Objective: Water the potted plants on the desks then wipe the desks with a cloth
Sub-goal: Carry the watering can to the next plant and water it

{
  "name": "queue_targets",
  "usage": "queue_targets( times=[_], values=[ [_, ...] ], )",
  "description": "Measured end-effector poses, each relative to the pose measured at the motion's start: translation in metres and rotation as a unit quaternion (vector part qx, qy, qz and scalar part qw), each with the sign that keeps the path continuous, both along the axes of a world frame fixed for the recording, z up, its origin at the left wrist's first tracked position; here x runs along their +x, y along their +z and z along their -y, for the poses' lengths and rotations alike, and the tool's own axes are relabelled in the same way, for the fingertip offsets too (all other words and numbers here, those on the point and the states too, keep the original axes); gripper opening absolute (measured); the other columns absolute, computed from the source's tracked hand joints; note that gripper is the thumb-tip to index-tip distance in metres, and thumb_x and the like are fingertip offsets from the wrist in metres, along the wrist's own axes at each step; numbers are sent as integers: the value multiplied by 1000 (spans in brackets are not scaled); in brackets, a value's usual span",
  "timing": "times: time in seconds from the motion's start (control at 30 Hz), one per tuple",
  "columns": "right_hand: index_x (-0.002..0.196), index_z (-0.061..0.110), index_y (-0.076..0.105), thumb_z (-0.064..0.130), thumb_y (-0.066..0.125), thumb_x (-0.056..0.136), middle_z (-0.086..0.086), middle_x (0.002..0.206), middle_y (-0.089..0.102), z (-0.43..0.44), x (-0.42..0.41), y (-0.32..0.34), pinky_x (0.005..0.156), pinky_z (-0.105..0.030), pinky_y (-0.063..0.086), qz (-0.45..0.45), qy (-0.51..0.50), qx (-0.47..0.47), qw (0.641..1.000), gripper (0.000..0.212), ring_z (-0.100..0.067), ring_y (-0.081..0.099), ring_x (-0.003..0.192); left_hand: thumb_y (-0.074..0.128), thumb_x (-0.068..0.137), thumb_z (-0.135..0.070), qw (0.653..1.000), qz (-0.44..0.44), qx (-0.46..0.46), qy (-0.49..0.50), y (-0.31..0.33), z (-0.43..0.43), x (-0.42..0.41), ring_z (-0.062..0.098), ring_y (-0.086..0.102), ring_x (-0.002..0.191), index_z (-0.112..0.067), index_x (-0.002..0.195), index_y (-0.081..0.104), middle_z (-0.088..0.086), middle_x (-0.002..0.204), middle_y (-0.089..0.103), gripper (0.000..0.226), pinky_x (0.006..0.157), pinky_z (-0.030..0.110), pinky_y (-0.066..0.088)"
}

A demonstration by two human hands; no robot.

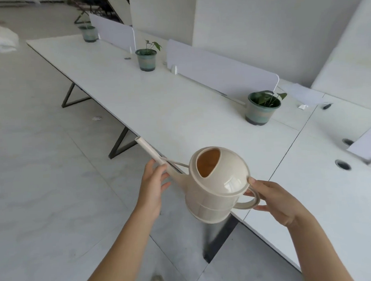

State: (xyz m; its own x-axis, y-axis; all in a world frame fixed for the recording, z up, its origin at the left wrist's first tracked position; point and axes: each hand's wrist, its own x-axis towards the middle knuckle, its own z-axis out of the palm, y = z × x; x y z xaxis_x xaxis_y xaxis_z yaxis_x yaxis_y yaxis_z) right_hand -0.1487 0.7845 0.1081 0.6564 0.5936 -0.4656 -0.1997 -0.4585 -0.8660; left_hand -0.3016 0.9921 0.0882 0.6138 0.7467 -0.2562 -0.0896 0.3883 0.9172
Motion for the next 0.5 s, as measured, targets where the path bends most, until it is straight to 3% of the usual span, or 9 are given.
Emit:
queue_targets(
  times=[0.2, 0.33, 0.5],
  values=[
    [97, 9, 68, 80, 69, 18, -4, 107, 68, -41, 6, -3, 76, -31, 45, -13, -61, -3, 998, 106, -10, 58, 108, 46, 93, -18, 996, -12, 4, -92, -9, -62, 34, 12, 49, 120, -32, 124, 44, -5, 125, 56, 35, 102, 37, 33],
    [103, 5, 67, 81, 68, 20, -6, 111, 68, -56, 26, -11, 78, -33, 45, -17, -77, -16, 997, 113, -10, 58, 110, 46, 93, -17, 992, -17, -3, -127, -19, -87, 66, 14, 47, 124, -34, 122, 44, -2, 129, 54, 33, 105, 37, 31],
    [102, 14, 69, 83, 67, 27, 1, 118, 66, -73, 69, -20, 102, -43, 38, -18, -89, 7, 996, 102, -11, 55, 116, 48, 93, -17, 989, -21, -19, -147, -25, -108, 120, 17, 50, 123, -27, 130, 44, 4, 133, 53, 39, 105, 37, 34]
  ],
)
